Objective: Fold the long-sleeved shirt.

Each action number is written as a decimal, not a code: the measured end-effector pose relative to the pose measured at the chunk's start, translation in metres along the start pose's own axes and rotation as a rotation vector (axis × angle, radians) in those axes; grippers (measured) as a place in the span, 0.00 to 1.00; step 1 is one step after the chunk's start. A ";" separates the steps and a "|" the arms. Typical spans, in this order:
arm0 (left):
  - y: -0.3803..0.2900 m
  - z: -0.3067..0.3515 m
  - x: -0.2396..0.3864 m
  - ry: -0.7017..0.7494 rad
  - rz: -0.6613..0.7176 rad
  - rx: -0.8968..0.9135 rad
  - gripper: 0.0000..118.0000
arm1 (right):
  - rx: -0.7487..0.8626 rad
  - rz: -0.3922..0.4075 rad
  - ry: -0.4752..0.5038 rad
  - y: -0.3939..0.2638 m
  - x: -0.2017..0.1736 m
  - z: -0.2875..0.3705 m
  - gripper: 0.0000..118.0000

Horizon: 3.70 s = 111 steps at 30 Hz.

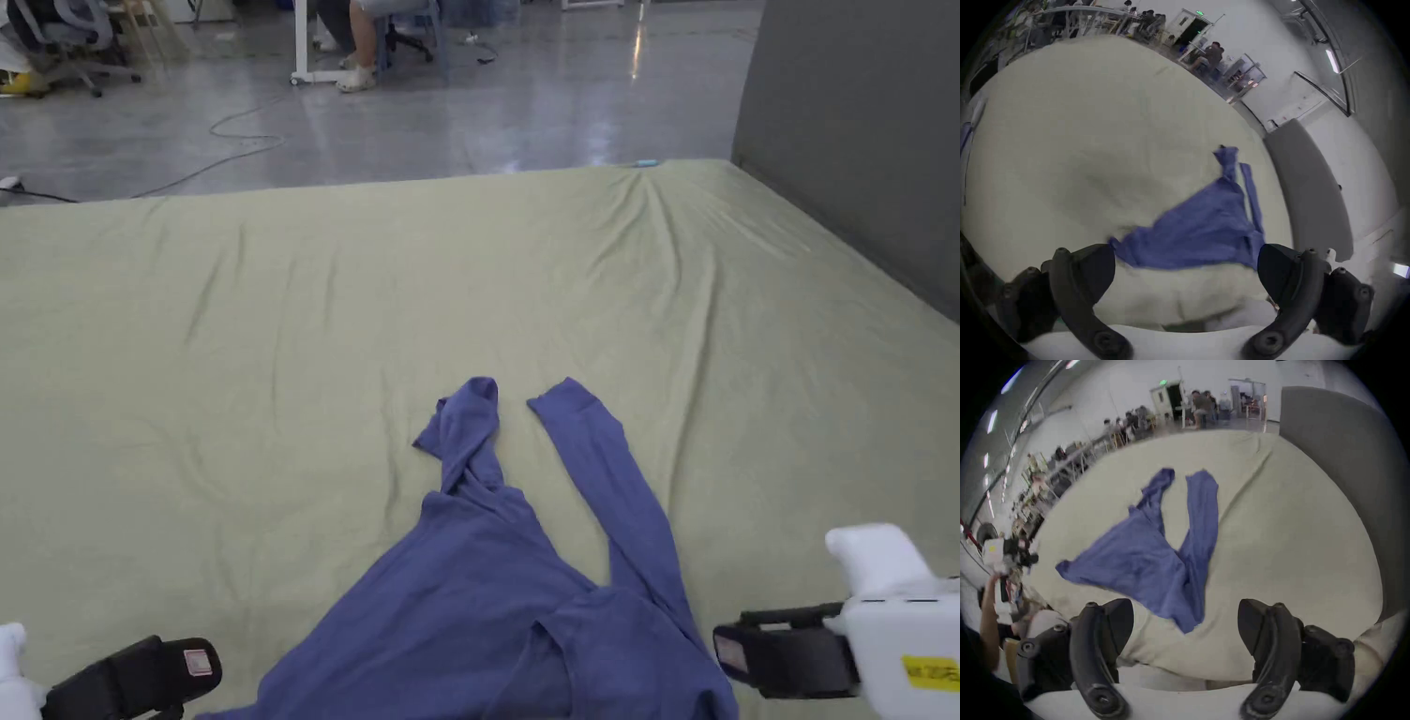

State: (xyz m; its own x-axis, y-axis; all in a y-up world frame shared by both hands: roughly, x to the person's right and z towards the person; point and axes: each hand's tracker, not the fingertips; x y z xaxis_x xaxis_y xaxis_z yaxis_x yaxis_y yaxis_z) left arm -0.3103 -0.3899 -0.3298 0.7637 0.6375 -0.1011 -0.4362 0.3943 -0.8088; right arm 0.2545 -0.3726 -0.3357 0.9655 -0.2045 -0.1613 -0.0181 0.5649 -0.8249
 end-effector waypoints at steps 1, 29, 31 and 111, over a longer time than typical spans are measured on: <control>-0.012 -0.001 0.008 -0.023 -0.005 -0.060 0.82 | 0.005 -0.032 0.019 -0.006 -0.003 0.007 0.74; 0.071 -0.314 0.088 0.366 -0.506 -0.310 0.63 | -0.139 -0.017 0.009 -0.054 -0.028 -0.015 0.00; 0.062 -0.305 0.099 0.399 -0.609 -0.276 0.38 | -0.141 -0.031 -0.006 -0.050 -0.021 -0.020 0.00; 0.189 -0.166 0.020 0.130 -0.085 -0.073 0.00 | -0.114 0.602 -0.194 0.173 -0.084 -0.179 0.05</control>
State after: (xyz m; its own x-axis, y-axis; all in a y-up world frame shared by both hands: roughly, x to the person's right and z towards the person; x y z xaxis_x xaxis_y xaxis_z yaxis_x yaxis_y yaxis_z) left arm -0.2987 -0.4120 -0.5809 0.8536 0.5111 -0.1010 -0.3354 0.3907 -0.8572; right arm 0.1233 -0.4012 -0.5618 0.8071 0.2760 -0.5219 -0.5886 0.4450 -0.6750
